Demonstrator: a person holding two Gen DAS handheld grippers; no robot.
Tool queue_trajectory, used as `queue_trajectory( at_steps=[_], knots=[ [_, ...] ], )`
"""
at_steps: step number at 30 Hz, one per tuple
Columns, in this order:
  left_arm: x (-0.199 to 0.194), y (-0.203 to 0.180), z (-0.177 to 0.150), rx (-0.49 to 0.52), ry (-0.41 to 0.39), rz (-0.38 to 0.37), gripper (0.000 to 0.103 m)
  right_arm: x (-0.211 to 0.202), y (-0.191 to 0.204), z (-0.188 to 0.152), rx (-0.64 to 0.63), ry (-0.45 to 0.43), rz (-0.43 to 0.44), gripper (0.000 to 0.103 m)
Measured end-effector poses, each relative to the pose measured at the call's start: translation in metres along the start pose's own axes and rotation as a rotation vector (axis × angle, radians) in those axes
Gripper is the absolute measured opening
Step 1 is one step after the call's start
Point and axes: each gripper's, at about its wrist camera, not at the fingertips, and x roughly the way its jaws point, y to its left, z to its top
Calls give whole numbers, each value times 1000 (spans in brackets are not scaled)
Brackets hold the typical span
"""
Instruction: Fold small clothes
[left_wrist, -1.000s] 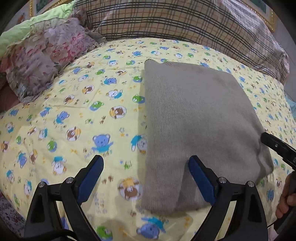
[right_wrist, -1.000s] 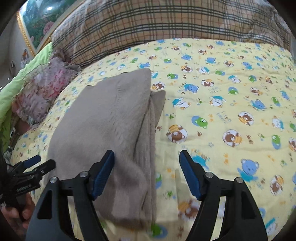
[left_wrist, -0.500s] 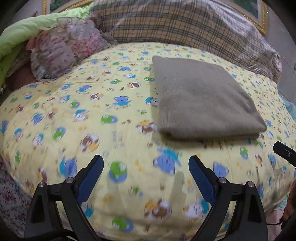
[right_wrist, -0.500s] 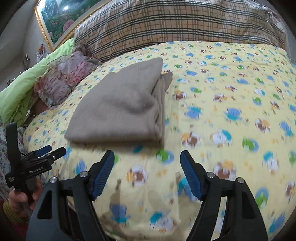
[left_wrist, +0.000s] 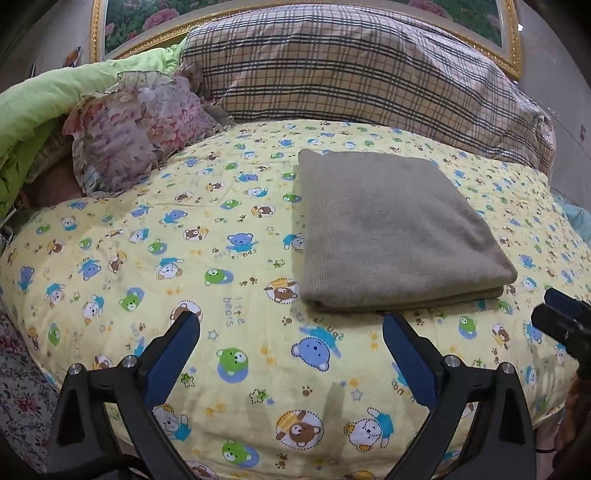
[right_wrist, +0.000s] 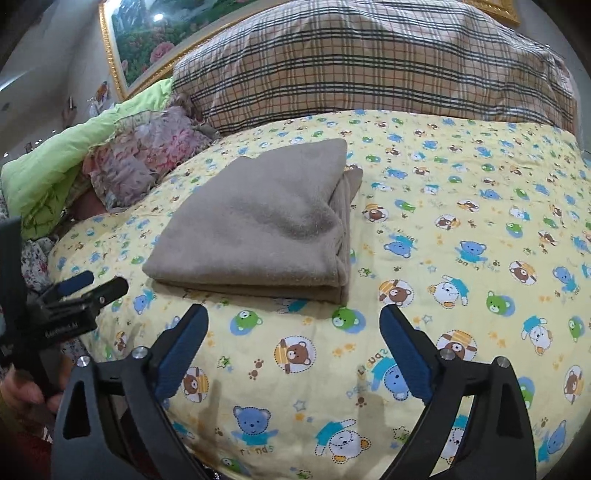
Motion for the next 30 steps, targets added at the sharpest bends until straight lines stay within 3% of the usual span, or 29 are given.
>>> queue_trajectory(
  at_steps=[17,30],
  knots=[
    [2,-18,-5,60,-39,-26,102,15,7,-3,-6,-38,-14,103],
    [22,-24,6,68,31,-29,103,23,10,5,-33,-31,4,103]
  ],
)
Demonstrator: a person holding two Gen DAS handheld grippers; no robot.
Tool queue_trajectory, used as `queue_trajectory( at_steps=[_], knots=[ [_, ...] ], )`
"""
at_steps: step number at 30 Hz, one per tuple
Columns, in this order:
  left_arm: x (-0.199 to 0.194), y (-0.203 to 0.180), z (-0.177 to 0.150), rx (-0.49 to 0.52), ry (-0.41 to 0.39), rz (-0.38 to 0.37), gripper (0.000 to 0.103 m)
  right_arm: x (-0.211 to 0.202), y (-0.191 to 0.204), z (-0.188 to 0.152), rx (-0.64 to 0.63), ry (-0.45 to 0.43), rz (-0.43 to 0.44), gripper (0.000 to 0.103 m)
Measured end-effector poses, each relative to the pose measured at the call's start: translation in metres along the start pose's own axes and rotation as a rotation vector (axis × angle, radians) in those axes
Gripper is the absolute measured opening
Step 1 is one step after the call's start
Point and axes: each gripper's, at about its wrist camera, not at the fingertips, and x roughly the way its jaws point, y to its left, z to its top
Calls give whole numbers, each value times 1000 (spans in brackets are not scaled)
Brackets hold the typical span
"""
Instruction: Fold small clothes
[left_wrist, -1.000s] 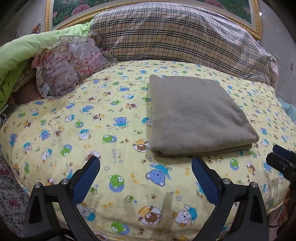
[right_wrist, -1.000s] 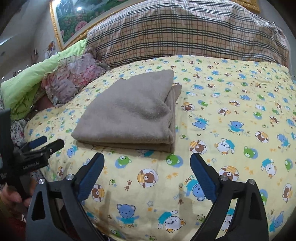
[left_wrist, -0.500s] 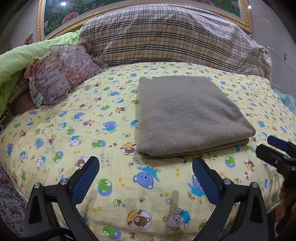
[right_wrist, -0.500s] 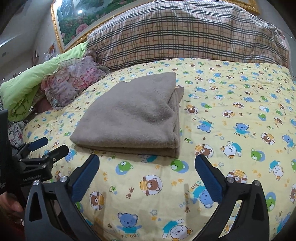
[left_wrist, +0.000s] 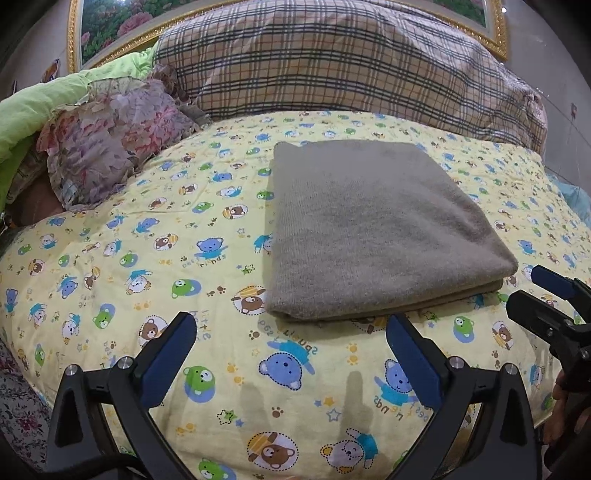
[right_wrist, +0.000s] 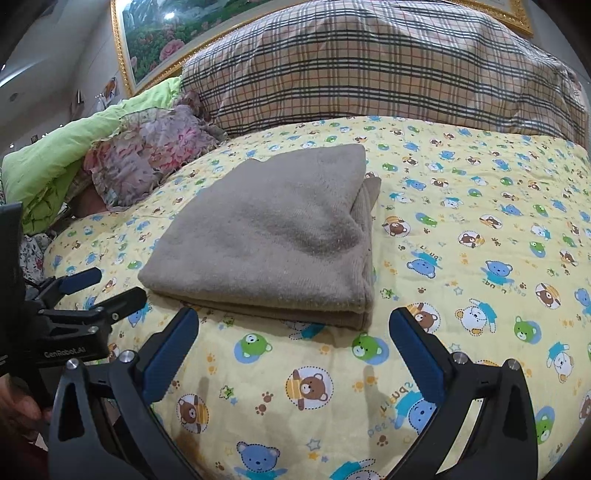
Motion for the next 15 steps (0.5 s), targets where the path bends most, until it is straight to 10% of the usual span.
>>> queue_trajectory(
  at_steps=[15],
  knots=[
    [6,6,1,-27,18,2,103,5,5,-2,6,11,4,103]
  ],
)
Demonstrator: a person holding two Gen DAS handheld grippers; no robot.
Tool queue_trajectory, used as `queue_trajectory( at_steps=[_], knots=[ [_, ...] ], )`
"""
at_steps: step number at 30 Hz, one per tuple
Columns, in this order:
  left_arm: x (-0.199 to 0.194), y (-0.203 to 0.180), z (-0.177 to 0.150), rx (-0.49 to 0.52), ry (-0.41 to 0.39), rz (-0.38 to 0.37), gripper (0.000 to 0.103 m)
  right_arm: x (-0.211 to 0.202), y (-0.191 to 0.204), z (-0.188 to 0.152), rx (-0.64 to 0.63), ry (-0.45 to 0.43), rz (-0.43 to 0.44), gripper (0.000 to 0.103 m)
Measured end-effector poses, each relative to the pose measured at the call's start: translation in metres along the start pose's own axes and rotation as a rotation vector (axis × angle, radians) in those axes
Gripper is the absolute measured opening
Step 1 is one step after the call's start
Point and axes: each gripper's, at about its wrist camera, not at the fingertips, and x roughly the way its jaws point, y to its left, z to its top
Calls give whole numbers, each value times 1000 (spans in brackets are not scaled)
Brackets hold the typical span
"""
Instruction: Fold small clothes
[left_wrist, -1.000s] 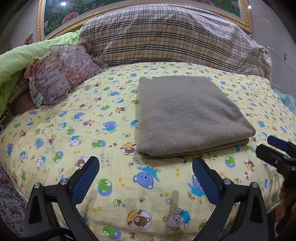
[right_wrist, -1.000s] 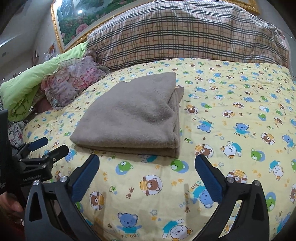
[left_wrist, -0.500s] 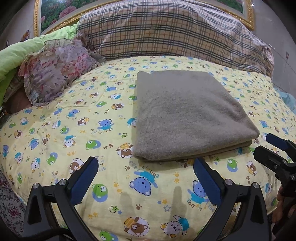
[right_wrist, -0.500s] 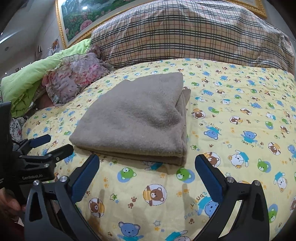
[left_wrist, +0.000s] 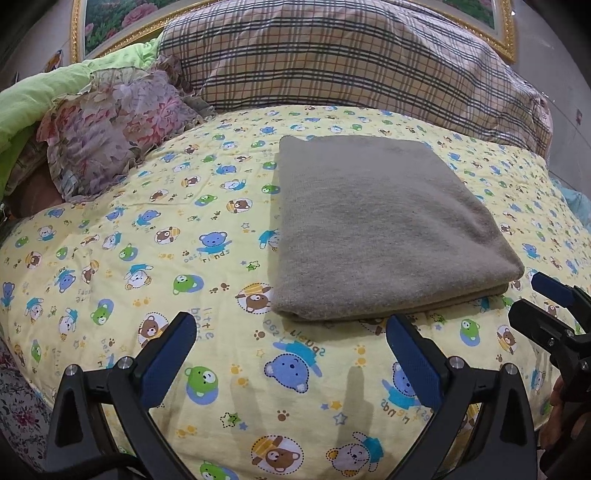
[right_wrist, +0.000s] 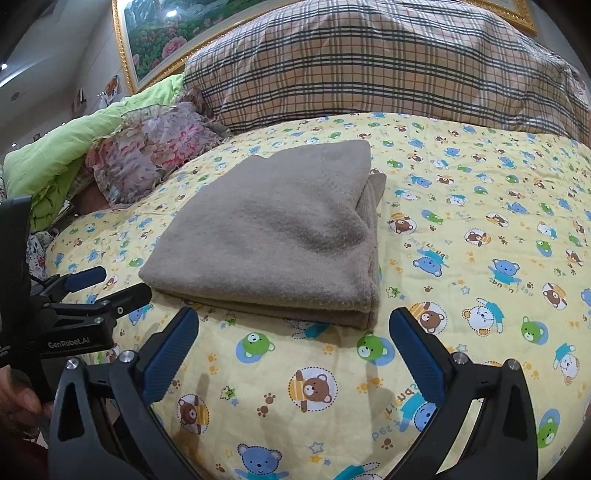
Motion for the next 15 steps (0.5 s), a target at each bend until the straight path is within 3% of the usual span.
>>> queue_trajectory(
  at_steps=[15],
  knots=[
    [-3,1,1,-4,-5,0,103,-2,-1,2,-2,-6,1,103]
  ],
)
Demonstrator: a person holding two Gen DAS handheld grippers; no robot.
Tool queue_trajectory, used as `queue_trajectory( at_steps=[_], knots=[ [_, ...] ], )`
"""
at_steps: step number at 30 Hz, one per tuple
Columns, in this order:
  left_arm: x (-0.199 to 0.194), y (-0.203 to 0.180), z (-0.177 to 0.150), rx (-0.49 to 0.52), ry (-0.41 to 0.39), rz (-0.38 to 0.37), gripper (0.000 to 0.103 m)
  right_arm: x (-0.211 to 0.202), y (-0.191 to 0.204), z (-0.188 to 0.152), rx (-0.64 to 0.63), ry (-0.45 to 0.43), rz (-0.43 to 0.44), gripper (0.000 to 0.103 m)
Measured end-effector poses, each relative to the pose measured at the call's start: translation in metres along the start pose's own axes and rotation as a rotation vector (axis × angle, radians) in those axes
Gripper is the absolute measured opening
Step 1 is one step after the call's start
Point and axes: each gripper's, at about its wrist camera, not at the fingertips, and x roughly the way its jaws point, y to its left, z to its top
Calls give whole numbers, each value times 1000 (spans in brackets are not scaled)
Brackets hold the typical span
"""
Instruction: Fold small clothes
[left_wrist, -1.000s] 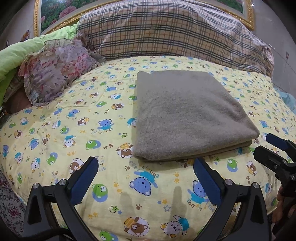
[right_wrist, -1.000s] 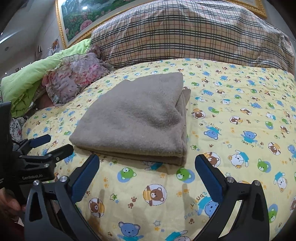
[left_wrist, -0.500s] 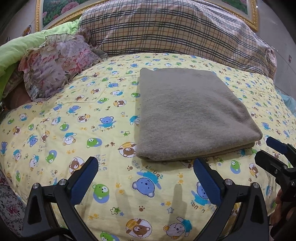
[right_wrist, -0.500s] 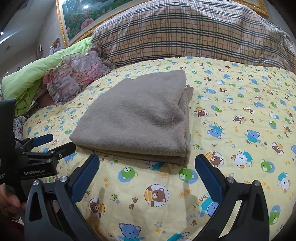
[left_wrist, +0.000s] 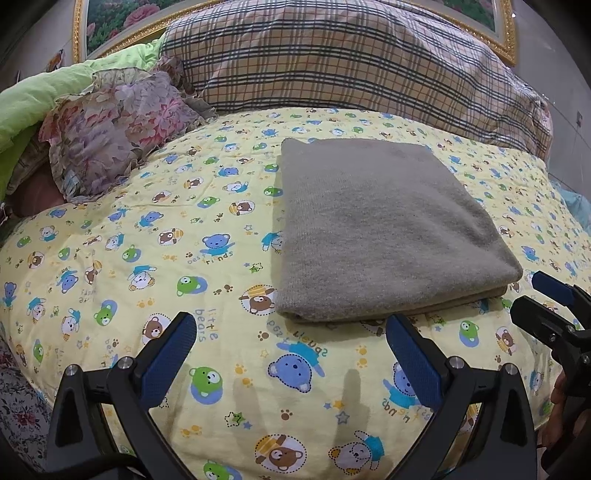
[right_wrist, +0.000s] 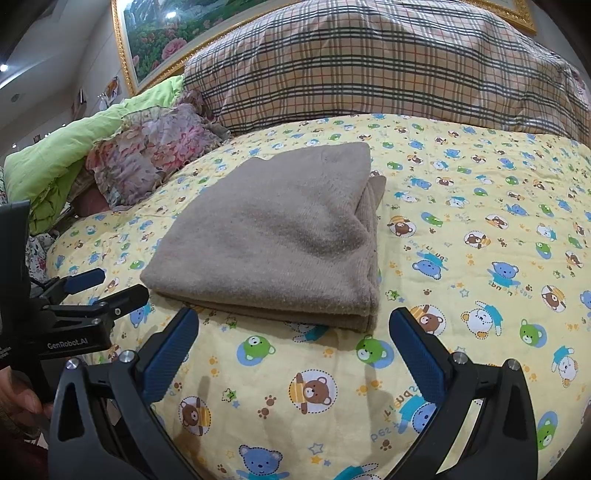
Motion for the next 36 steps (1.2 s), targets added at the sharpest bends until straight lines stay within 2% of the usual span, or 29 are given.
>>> queue_trajectory(
  at_steps=[36],
  knots=[
    [5,-6,4,12,39,7,102,-2,-7,11,0,-4,29,103]
  ],
)
